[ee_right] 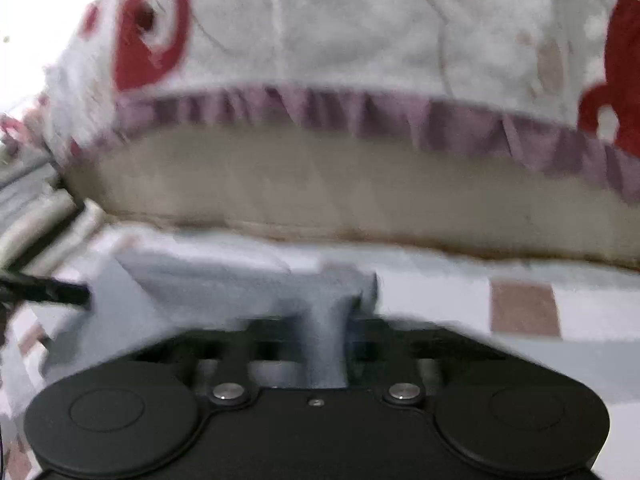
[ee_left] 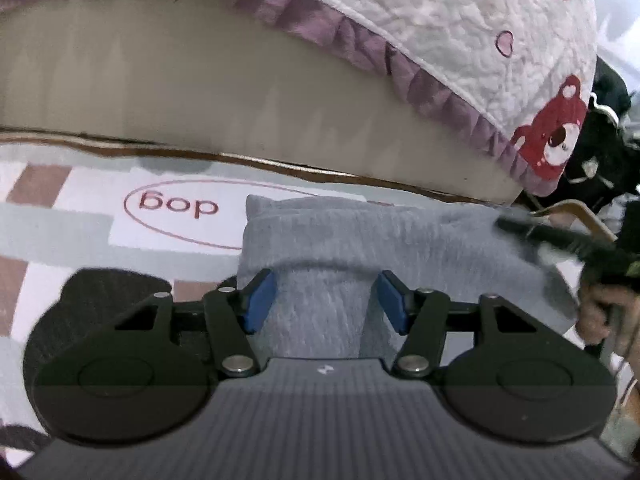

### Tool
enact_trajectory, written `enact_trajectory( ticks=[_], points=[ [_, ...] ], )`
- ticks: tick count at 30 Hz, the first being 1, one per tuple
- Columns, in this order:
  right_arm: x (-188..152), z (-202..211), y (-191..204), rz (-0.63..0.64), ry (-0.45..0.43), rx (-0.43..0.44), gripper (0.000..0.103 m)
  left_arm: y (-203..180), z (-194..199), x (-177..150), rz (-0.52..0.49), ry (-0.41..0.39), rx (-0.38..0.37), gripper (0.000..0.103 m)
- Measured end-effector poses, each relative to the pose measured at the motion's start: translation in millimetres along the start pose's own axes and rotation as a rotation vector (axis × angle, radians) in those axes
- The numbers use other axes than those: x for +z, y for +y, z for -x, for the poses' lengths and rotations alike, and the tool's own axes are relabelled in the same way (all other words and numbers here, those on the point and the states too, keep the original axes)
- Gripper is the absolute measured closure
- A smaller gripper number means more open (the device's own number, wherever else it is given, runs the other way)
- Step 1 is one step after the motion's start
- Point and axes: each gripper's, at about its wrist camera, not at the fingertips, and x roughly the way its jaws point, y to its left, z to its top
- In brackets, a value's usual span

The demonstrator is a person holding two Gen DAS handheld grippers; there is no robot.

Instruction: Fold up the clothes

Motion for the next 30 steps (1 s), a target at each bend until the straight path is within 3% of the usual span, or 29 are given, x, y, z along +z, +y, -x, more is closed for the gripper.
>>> enact_trajectory(
  ticks=[3, 6, 13, 15, 17, 18, 22, 25, 28, 30],
  points=[
    [5.3, 19.3, 2.7, -0.032, -0.143, 0.019, 0.095, 3.0, 4.3, -2.2, 0.012, -0.032, -0.019, 0.047],
    [11.7, 26.1, 1.2, -0.042, -0.179, -0.060, 0.096, -0.3, 3.5, -2.3, -0.008, -0.030, -0.025, 0.045],
    [-16.6, -21.8, -14.7, -0.076, 0.070, -0.251, 0.095, -12.8, -3.7, -7.9, -0.102, 0.020, 0.028, 0.045],
    [-15.6, -24.0, -16.5, -0.092, 0.095, -0.296, 0.081, -13.0, -3.4, -8.3, -0.104, 0.025, 0.029, 0.045],
    [-5.9, -17.1, -16.6, -0.106, 0.110, -0.383, 0.077, -12.2, -4.5, -9.5, -0.102, 0.031, 0.036, 0.042],
    [-0.9, -11.0, -14.8, -0.096, 0.098, -0.425, 0.070, -11.5, -5.7, -10.1, -0.098, 0.034, 0.040, 0.042],
    [-2.2, 25.7, -9.0, -0.166, -0.018, -0.222, 0.070, -13.1, -6.3, -11.2, -0.104, 0.033, 0.049, 0.041],
    [-3.2, 39.1, 30.3, -0.036, -0.015, -0.181, 0.068, -12.5, -5.9, -9.9, -0.091, 0.039, 0.049, 0.041],
    [-12.2, 27.4, 66.1, 0.125, 0.094, -0.169, 0.060, -10.9, -5.9, -6.1, -0.070, 0.069, 0.057, 0.040],
    [-26.3, 13.2, 73.4, 0.229, 0.175, -0.297, 0.059, -11.4, -6.7, -3.1, -0.074, 0.110, 0.083, 0.036]
  ],
)
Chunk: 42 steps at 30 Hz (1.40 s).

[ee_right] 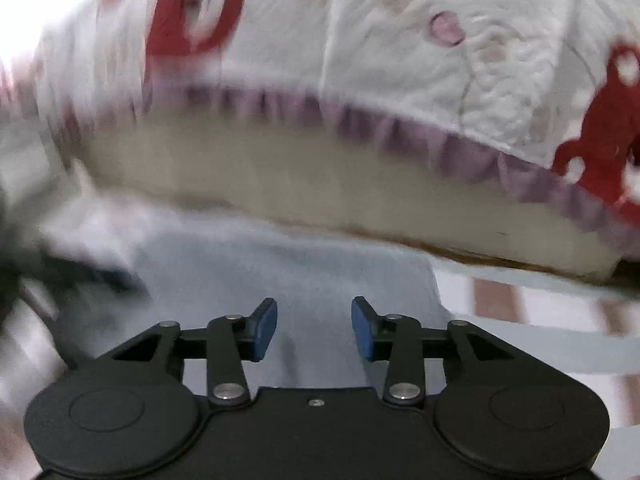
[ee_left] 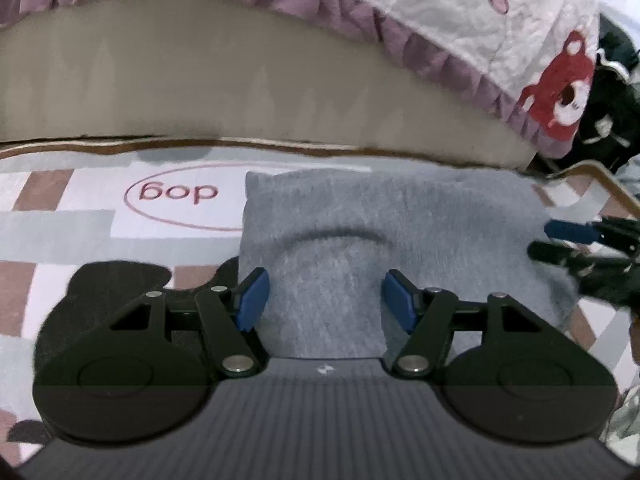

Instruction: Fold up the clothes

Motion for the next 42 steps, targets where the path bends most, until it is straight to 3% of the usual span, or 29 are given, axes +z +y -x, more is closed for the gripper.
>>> enact_trajectory(
  ticks=[1, 3, 5, 7, 9, 11, 13, 14, 16, 18, 20, 21, 22, 24, 27, 31, 34, 36, 37, 38, 39, 40, 41, 42],
  points=[
    [-6.4, -6.8, -3.6, 0.010, 0.027, -0.046, 0.059, 1.3, 0.7, 1.5, 0.007, 0.012, 0.004, 0.032],
    [-17.1, -15.4, -15.8, -0.007, 0.065, -0.106, 0.059, 10.4, 7.2, 4.2, 0.063, -0.015, -0.012, 0.035],
    [-22.1, -11.6, -39.4, -0.112, 0.071, -0.089, 0.057, 27.2, 20.5, 6.1, 0.169, -0.124, -0.018, 0.036],
    [-26.3, -9.1, -56.7, -0.210, 0.079, -0.059, 0.057, 42.1, 26.8, 8.9, 0.247, -0.147, -0.051, 0.036],
    [-32.9, -8.0, -66.4, -0.290, 0.088, -0.065, 0.056, 48.9, 24.4, 7.9, 0.302, -0.096, -0.110, 0.036],
    [-39.5, -3.7, -71.5, -0.308, 0.132, -0.172, 0.061, 49.3, 17.8, 4.8, 0.329, -0.011, -0.167, 0.034],
    [-48.5, 3.7, -79.5, -0.338, 0.173, -0.276, 0.063, 37.6, 9.2, -0.3, 0.287, 0.070, -0.153, 0.034],
    [-53.6, 13.6, -86.9, -0.405, 0.159, -0.262, 0.062, 30.4, 5.6, -2.2, 0.255, 0.096, -0.130, 0.034],
    [-63.5, 35.9, -101.3, -0.624, 0.100, -0.122, 0.056, 20.3, -1.6, -5.2, 0.205, 0.125, -0.091, 0.029],
    [-82.1, 53.8, -109.4, -0.861, 0.039, 0.039, 0.029, 16.8, -7.2, -6.7, 0.189, 0.129, -0.041, 0.017],
    [-102.0, 60.6, -104.7, -1.066, -0.025, 0.160, 0.025, 15.1, -11.3, -7.2, 0.169, 0.124, -0.001, 0.008],
    [-111.9, 61.5, -99.2, -1.154, -0.059, 0.203, 0.011, 14.7, -13.2, -8.0, 0.162, 0.118, 0.006, 0.006],
    [-118.9, 58.3, -88.8, -1.201, -0.059, 0.217, 0.006, 14.5, -14.7, -8.1, 0.159, 0.114, 0.008, 0.006],
    [-124.7, 46.5, -63.8, -1.214, 0.000, 0.191, 0.006, 14.8, -15.9, -6.4, 0.169, 0.111, -0.002, 0.006],
    [-117.8, 26.8, -35.0, -1.120, 0.071, 0.076, 0.006, 21.5, -15.5, -3.9, 0.178, 0.099, -0.030, 0.006],
    [-131.0, 18.5, -37.4, -1.224, -0.025, 0.051, 0.006, 36.5, -20.0, -4.8, 0.269, 0.084, -0.095, 0.006],
    [-132.6, 12.9, -40.8, -1.170, -0.146, -0.050, 0.007, 45.6, -27.3, -9.8, 0.346, 0.084, -0.119, 0.000],
    [-127.1, -2.2, -43.3, -1.065, -0.176, -0.070, 0.018, 46.2, -30.7, -14.1, 0.355, 0.082, -0.138, 0.001],
    [-123.2, -9.0, -45.9, -1.026, -0.180, -0.051, 0.025, 46.1, -30.5, -15.2, 0.359, 0.081, -0.163, 0.013],
    [-121.1, -13.1, -48.0, -1.023, -0.187, -0.034, 0.033, 45.7, -28.2, -14.7, 0.369, 0.085, -0.206, 0.035],
    [-117.6, -12.0, -48.8, -1.033, -0.196, -0.019, 0.048, 42.0, -23.8, -12.1, 0.360, 0.097, -0.217, 0.053],
    [-109.6, -9.6, -50.1, -1.013, -0.199, -0.017, 0.056, 33.0, -16.2, -6.4, 0.325, 0.125, -0.177, 0.059],
    [-98.1, -6.3, -51.3, -0.955, -0.201, -0.027, 0.074, 24.0, -8.6, -0.6, 0.289, 0.152, -0.137, 0.062],
    [-86.1, -0.1, -51.6, -0.894, -0.215, -0.025, 0.078, 14.9, -0.7, 3.4, 0.257, 0.164, -0.109, 0.065]
  ],
)
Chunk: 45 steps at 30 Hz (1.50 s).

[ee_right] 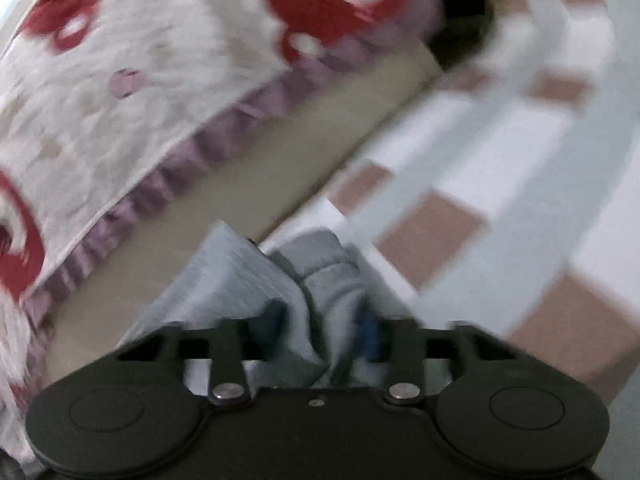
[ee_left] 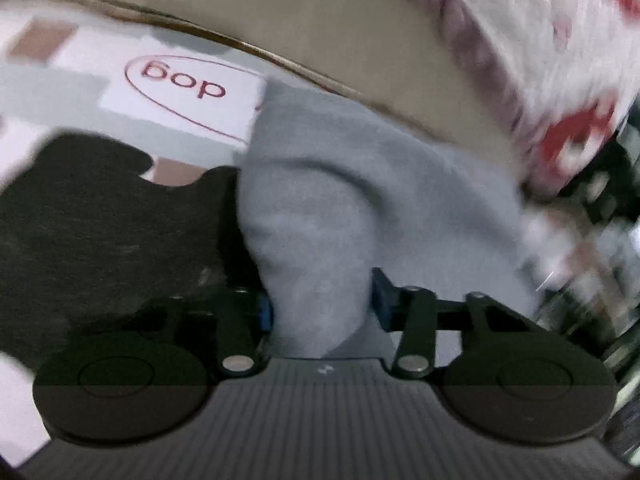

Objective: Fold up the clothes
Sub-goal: 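Grasp the folded sweatshirt with the left gripper while the right gripper grasps its other end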

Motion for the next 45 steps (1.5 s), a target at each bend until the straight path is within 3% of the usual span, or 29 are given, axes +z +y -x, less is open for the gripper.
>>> enact_trajectory(
  ticks=[2, 3, 5, 6, 7, 8, 9, 10, 12, 13, 15, 19, 24, 26, 28, 29, 30, 31, 33, 35, 37, 40, 43, 45],
  points=[
    [15.1, 10.0, 16.9, 0.092, -0.030, 0.043, 0.080, -15.8, 11.7, -5.2, -0.027, -0.010, 0.010, 0.065],
    [20.3, 14.4, 23.2, 0.129, -0.050, 0.051, 0.080, -15.5, 11.7, -8.5, 0.009, 0.013, -0.001, 0.064],
    [25.4, 11.6, 24.8, 0.156, -0.031, 0.009, 0.077, -7.3, 2.7, -14.1, 0.071, 0.067, -0.012, 0.059],
    [26.6, 4.8, 20.9, 0.148, 0.006, -0.025, 0.073, -2.0, -2.1, -15.9, 0.088, 0.077, -0.014, 0.049],
    [25.3, -1.8, 12.5, 0.111, 0.052, -0.082, 0.070, 2.7, -4.3, -16.3, 0.087, 0.058, -0.015, 0.039],
    [22.6, -6.5, 2.8, 0.062, 0.097, -0.152, 0.064, 7.3, -5.3, -15.4, 0.099, 0.036, -0.020, 0.035],
    [21.2, -7.4, -7.3, -0.015, 0.112, -0.168, 0.056, 11.7, -4.3, -12.3, 0.129, 0.008, -0.029, 0.034],
    [20.8, -5.7, -17.7, -0.111, 0.108, -0.146, 0.052, 16.2, -3.4, -9.2, 0.159, -0.020, -0.038, 0.034],
    [23.1, -1.9, -42.2, -0.352, 0.115, -0.051, 0.020, 23.3, -5.7, -3.5, 0.191, -0.050, -0.064, 0.034],
    [24.5, 0.6, -53.1, -0.452, 0.117, -0.013, 0.019, 26.5, -7.8, -0.7, 0.201, -0.059, -0.079, 0.034],
    [26.5, 5.1, -61.4, -0.535, 0.127, -0.016, 0.019, 32.8, -12.1, 2.9, 0.217, -0.075, -0.104, 0.029],
    [16.5, 27.8, -54.5, -0.534, 0.233, -0.053, 0.018, 51.1, -20.0, 3.5, 0.276, -0.060, -0.144, 0.019],
    [-6.3, 6.1, -45.9, -0.539, 0.369, 0.081, 0.011, 62.2, -34.3, 6.6, 0.323, -0.051, -0.184, 0.012],
    [-10.1, -4.3, -32.9, -0.458, 0.344, 0.118, 0.004, 66.6, -40.5, 4.7, 0.359, -0.061, -0.240, 0.012],
    [-11.0, -13.1, -18.4, -0.361, 0.290, 0.109, 0.005, 76.7, -50.0, 1.4, 0.447, -0.052, -0.340, 0.013],
    [-12.8, -16.6, -11.4, -0.303, 0.258, 0.095, 0.015, 76.8, -50.9, 0.5, 0.460, -0.049, -0.351, 0.017],
    [-15.6, -19.7, -4.4, -0.234, 0.224, 0.075, 0.040, 71.6, -49.0, 1.1, 0.429, -0.043, -0.333, 0.031],
    [-18.0, -18.3, 4.0, -0.150, 0.186, 0.062, 0.045, 63.1, -45.0, 2.0, 0.383, -0.041, -0.305, 0.045],
    [-15.9, -7.7, 30.8, 0.042, 0.127, 0.034, 0.058, 35.7, -30.2, 4.7, 0.242, -0.047, -0.213, 0.061],
    [-10.5, 2.6, 58.6, 0.233, 0.078, 0.012, 0.060, 9.1, -17.1, 5.7, 0.109, -0.053, -0.128, 0.063],
    [-8.8, 9.3, 72.4, 0.360, 0.040, -0.019, 0.060, -5.7, -17.7, -3.1, 0.063, -0.046, -0.096, 0.062],
    [-3.3, -2.0, 51.7, 0.233, 0.120, -0.079, 0.057, -12.9, -23.6, -10.7, 0.017, -0.072, -0.068, 0.048],
    [-0.3, -7.0, 23.3, 0.018, 0.182, -0.087, 0.041, -10.4, -28.2, -7.1, 0.015, -0.077, -0.052, 0.033],
    [2.6, -9.7, 10.1, -0.104, 0.218, -0.082, 0.024, -0.9, -33.7, -6.3, 0.050, -0.067, -0.085, 0.021]
  ],
)
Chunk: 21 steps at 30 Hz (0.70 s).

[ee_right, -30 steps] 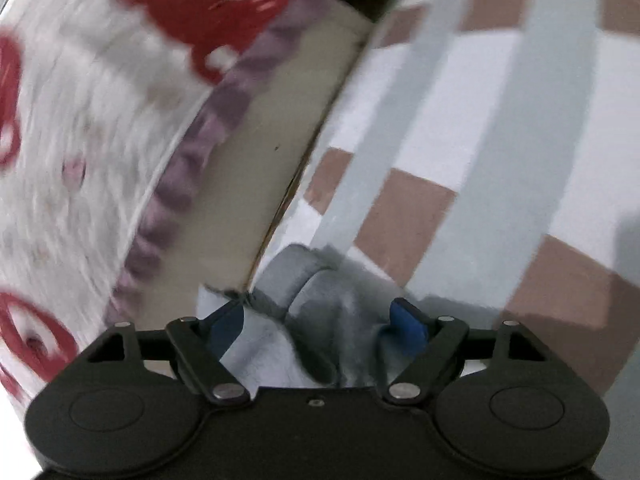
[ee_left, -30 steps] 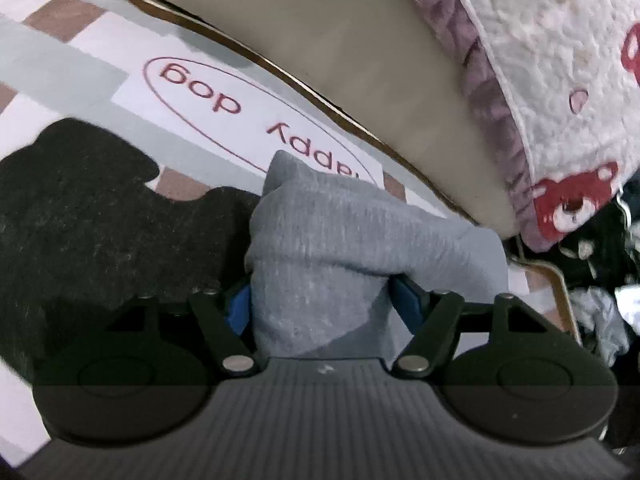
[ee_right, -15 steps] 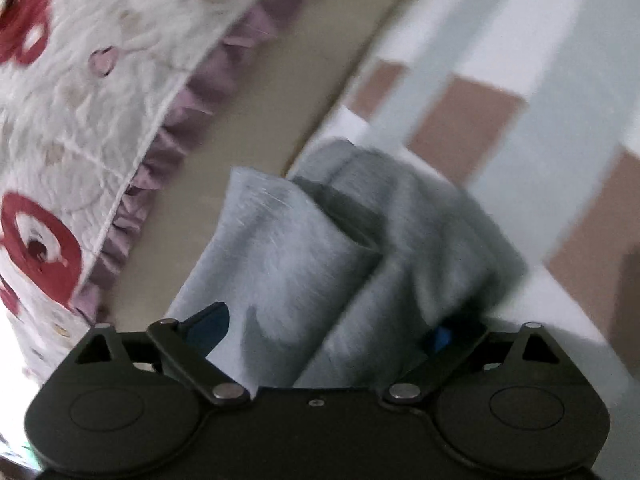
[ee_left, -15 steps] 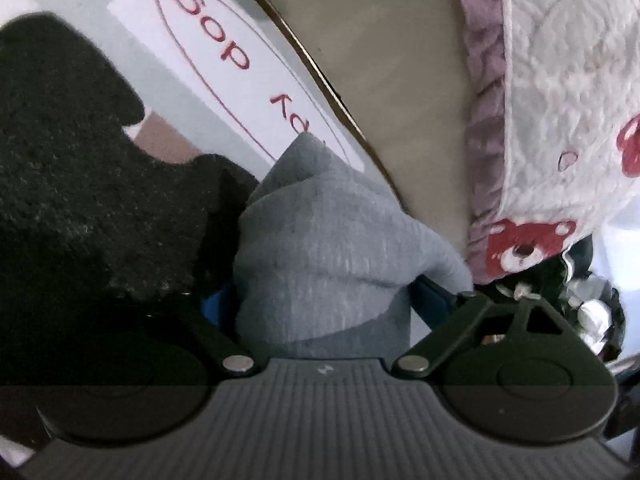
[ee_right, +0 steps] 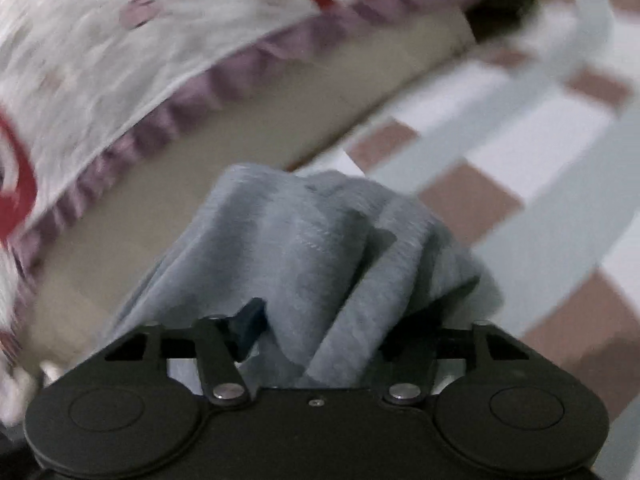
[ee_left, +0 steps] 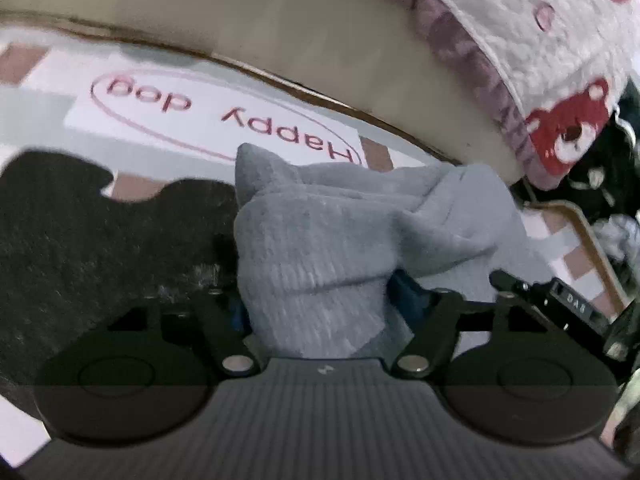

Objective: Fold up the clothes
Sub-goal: 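Grasp the folded sweatshirt with the left gripper while the right gripper grasps its other end, then lift the folded sweatshirt with both grippers and carry it toward the clothes stack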

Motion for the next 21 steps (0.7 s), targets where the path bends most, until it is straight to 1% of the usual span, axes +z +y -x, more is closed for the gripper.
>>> enact_trajectory(
  ticks=[1, 2, 3, 4, 5, 6, 7, 8, 9, 11, 13, 14, 15, 19, 21],
  points=[
    [0.3, -0.3, -5.7, -0.047, 0.002, 0.020, 0.023, 4.9, -5.9, -0.8, 0.006, 0.012, -0.029, 0.014],
    [-1.5, 0.2, -8.9, -0.074, -0.007, 0.039, 0.023, 9.9, -11.8, -1.5, 0.012, 0.024, -0.058, 0.013],
    [-3.2, 0.3, -8.4, -0.081, -0.009, 0.045, 0.023, 10.2, -15.5, -2.6, -0.003, 0.033, -0.076, 0.013],
    [-4.6, 0.1, -5.7, -0.063, -0.003, 0.045, 0.023, 3.5, -15.6, -4.3, -0.051, 0.036, -0.075, 0.020],
    [-6.0, -0.1, -2.5, -0.031, 0.006, 0.046, 0.023, -4.9, -14.1, -6.3, -0.104, 0.029, -0.067, 0.025],
    [-7.5, -0.4, 0.7, 0.001, 0.015, 0.047, 0.035, -15.6, -10.0, -8.7, -0.162, 0.005, -0.047, 0.036],
    [-9.6, 0.0, 2.8, 0.026, 0.004, 0.053, 0.042, -26.3, -5.8, -11.2, -0.221, -0.019, -0.026, 0.047],
    [-12.1, 0.8, 4.1, 0.048, -0.020, 0.062, 0.049, -36.6, -2.8, -13.4, -0.271, -0.034, 0.001, 0.050],
    [-14.0, 2.0, 12.2, 0.110, -0.035, 0.043, 0.056, -46.0, -1.6, -14.9, -0.307, -0.034, 0.040, 0.054],
    [-17.0, 5.1, 37.4, 0.288, -0.051, -0.031, 0.059, -63.6, 0.2, -17.7, -0.369, -0.031, 0.117, 0.056],
    [-26.6, 9.0, 65.8, 0.478, -0.112, -0.079, 0.061, -73.1, 3.5, -21.7, -0.397, -0.037, 0.163, 0.060],
    [-32.4, 13.4, 78.9, 0.557, -0.135, -0.107, 0.062, -77.4, 6.0, -24.3, -0.413, -0.045, 0.179, 0.060],
    [-36.1, 18.4, 88.5, 0.606, -0.155, -0.116, 0.063, -79.4, 10.4, -26.2, -0.412, -0.051, 0.186, 0.060],
    [-39.0, 47.6, 106.5, 0.651, -0.195, -0.058, 0.065, -74.6, 44.9, -30.1, -0.316, -0.068, 0.157, 0.061],
    [-44.5, 65.3, 116.8, 0.686, -0.222, -0.036, 0.065, -81.3, 68.1, -35.1, -0.326, -0.113, 0.178, 0.061]
  ],
)
